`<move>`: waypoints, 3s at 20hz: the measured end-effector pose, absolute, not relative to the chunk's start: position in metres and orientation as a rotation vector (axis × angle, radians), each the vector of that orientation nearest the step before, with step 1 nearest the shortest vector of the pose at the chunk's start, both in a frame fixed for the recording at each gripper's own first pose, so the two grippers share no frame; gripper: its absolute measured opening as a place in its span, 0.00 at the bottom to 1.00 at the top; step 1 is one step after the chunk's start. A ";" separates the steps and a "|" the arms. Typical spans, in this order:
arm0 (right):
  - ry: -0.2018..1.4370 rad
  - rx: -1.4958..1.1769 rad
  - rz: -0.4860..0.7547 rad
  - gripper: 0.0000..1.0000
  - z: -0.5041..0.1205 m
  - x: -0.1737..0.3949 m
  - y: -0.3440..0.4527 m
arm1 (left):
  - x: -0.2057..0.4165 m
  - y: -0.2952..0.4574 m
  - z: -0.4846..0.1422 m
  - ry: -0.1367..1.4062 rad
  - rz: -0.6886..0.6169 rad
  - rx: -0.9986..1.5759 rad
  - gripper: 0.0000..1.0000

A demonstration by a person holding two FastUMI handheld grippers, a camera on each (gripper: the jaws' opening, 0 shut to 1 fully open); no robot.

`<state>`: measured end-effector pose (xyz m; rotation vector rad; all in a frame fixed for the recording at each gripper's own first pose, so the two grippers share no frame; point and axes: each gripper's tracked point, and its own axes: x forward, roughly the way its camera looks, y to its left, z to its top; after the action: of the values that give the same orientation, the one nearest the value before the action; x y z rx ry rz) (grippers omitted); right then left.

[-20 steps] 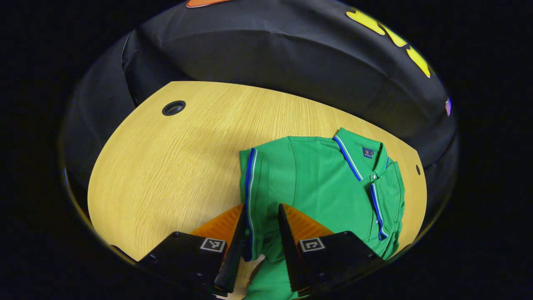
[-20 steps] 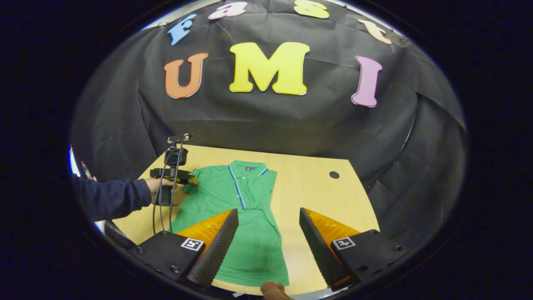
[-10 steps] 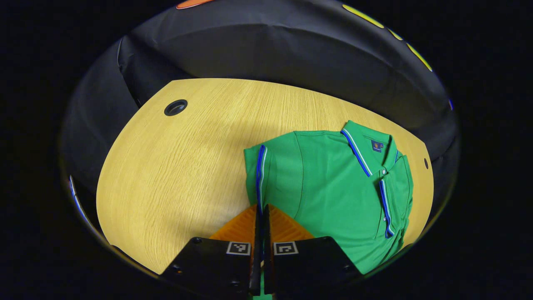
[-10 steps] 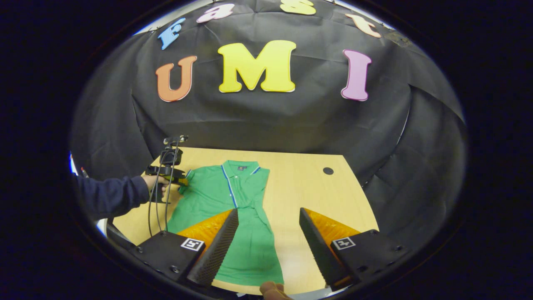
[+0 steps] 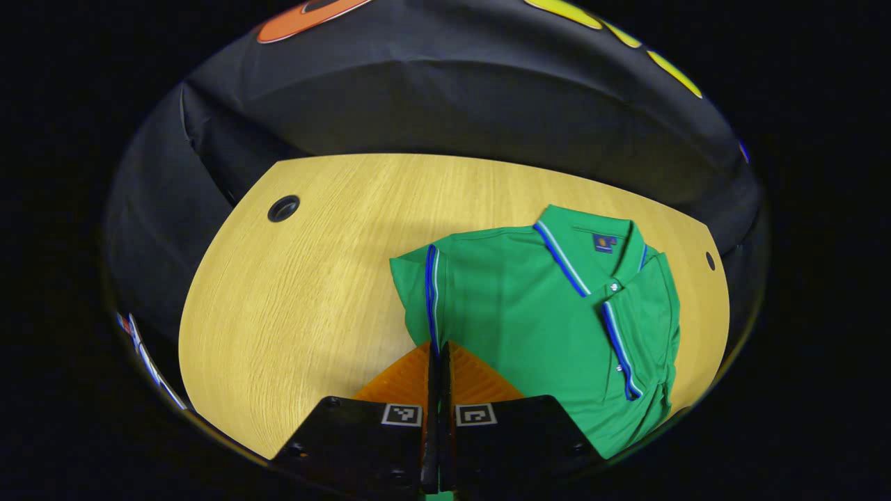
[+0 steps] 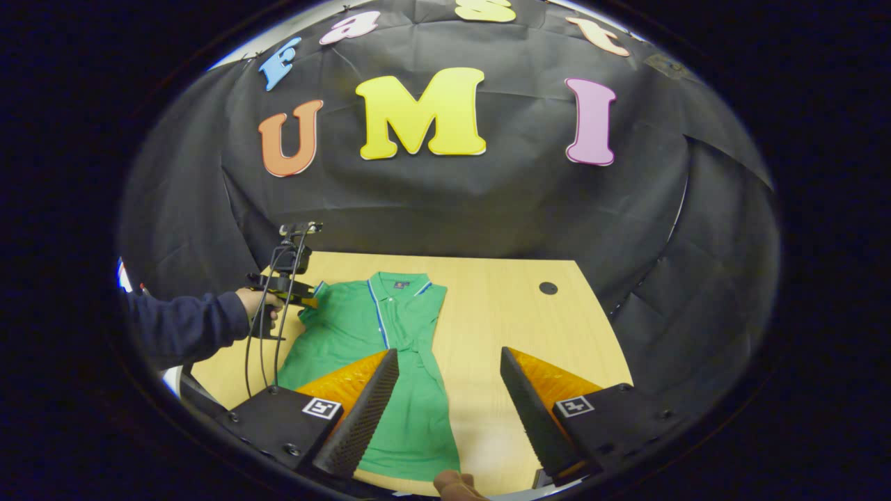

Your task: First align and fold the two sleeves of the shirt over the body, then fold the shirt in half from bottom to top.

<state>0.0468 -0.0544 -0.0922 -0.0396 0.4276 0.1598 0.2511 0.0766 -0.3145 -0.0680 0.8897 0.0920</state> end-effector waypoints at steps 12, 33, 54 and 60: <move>0.470 -0.071 0.158 0.93 -0.115 0.043 -0.079 | 0.265 -0.023 -0.326 0.902 -0.040 0.060 0.04; 0.522 -0.096 0.160 0.95 -0.149 0.042 -0.060 | 0.206 -0.046 -0.307 0.780 -0.168 0.019 0.99; 0.757 -0.117 0.169 0.96 -0.263 0.019 -0.040 | -0.029 0.088 -0.287 0.697 0.051 -0.113 0.99; 1.022 -0.089 0.148 0.95 -0.332 -0.024 -0.051 | -0.084 0.081 -0.341 0.920 0.051 -0.152 0.99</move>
<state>-0.0237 -0.0511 -0.3322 -0.0893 1.0216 0.1478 -0.0837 0.0811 -0.3410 -0.1518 0.9201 0.0514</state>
